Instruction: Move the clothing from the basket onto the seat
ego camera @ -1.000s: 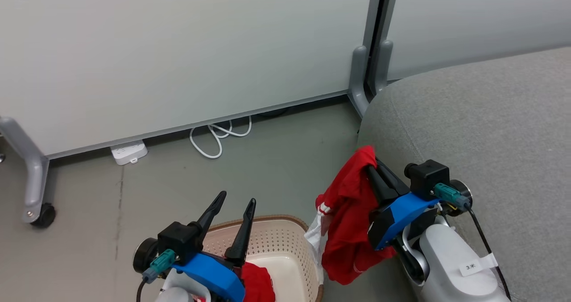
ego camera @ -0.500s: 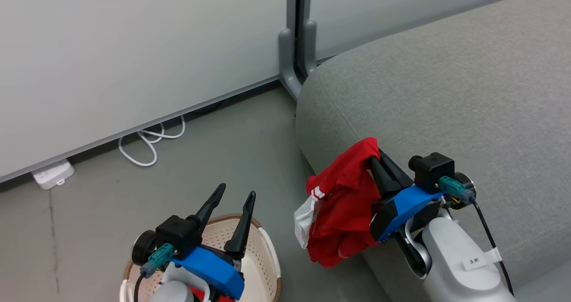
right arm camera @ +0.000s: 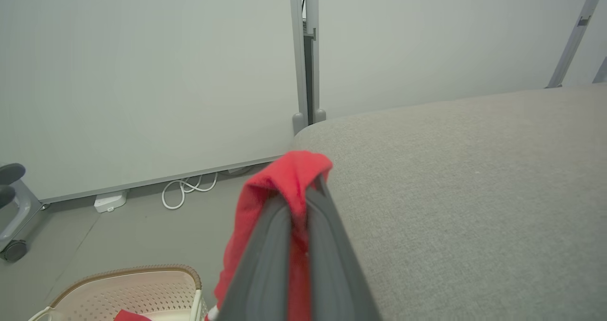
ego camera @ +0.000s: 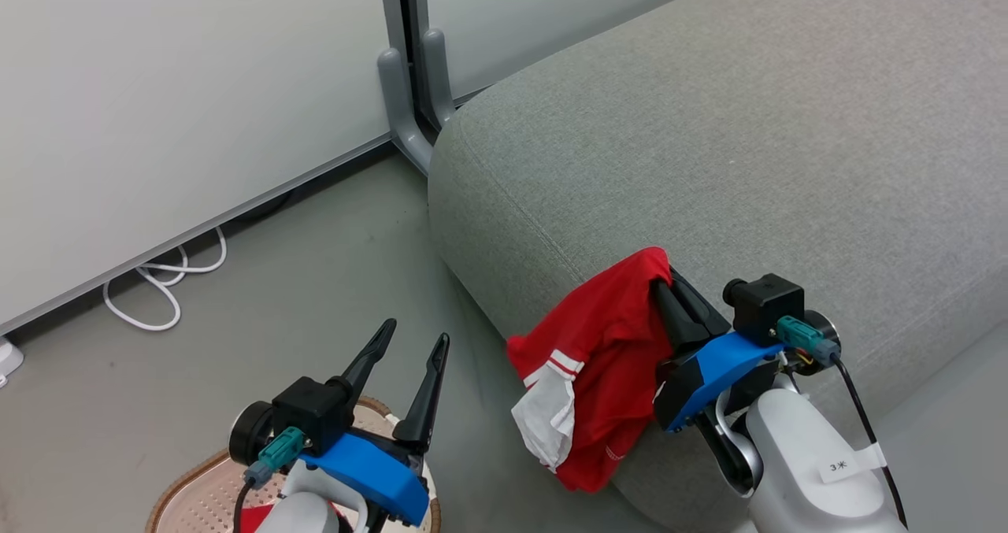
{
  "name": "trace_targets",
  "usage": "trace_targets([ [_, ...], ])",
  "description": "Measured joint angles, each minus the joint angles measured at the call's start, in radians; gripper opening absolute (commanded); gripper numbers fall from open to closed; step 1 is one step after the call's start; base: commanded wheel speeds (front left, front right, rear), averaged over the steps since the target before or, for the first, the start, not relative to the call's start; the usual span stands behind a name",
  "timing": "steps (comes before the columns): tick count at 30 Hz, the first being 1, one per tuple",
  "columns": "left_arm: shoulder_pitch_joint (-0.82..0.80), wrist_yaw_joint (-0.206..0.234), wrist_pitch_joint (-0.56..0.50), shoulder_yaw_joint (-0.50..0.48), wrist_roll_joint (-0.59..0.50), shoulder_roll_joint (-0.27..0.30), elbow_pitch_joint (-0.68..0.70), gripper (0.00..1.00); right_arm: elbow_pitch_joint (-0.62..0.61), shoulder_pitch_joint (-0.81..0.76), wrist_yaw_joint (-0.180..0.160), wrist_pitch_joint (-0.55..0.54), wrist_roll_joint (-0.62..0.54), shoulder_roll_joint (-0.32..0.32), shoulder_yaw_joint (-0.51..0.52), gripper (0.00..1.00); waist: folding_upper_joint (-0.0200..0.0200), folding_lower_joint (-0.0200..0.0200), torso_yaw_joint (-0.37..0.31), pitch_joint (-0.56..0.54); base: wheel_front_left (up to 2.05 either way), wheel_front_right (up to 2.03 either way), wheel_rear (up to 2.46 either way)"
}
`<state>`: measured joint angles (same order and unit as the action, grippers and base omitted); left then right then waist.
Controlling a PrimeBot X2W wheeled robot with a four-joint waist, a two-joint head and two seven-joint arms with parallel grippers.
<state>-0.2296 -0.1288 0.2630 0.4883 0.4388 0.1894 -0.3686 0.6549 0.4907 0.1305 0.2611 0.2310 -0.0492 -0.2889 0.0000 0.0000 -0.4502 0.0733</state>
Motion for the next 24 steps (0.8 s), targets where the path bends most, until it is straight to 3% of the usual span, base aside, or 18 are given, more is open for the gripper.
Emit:
trace_targets([
  [12, -0.006, 0.000, 0.000, 0.007, -0.004, 0.006, 0.007, 1.00, 0.013, 0.041, 0.000, -0.005, -0.021, 0.000, 0.059, 0.00, 0.0000, 0.0000, -0.012, 0.022, 0.00, 0.00, 0.00],
  [20, -0.057, 0.000, 0.000, 0.025, -0.020, 0.032, 0.030, 1.00, 0.005, 0.264, 0.000, -0.063, -0.195, -0.003, 0.299, 0.00, 0.0000, 0.0002, 0.022, 0.104, 0.00, 0.00, 0.00],
  [24, -0.092, 0.000, 0.000, 0.046, -0.026, 0.051, 0.049, 1.00, -0.026, 0.384, 0.000, -0.110, -0.251, -0.049, 0.443, 0.00, 0.0000, 0.0002, 0.049, 0.157, 0.00, 0.00, 0.00],
])
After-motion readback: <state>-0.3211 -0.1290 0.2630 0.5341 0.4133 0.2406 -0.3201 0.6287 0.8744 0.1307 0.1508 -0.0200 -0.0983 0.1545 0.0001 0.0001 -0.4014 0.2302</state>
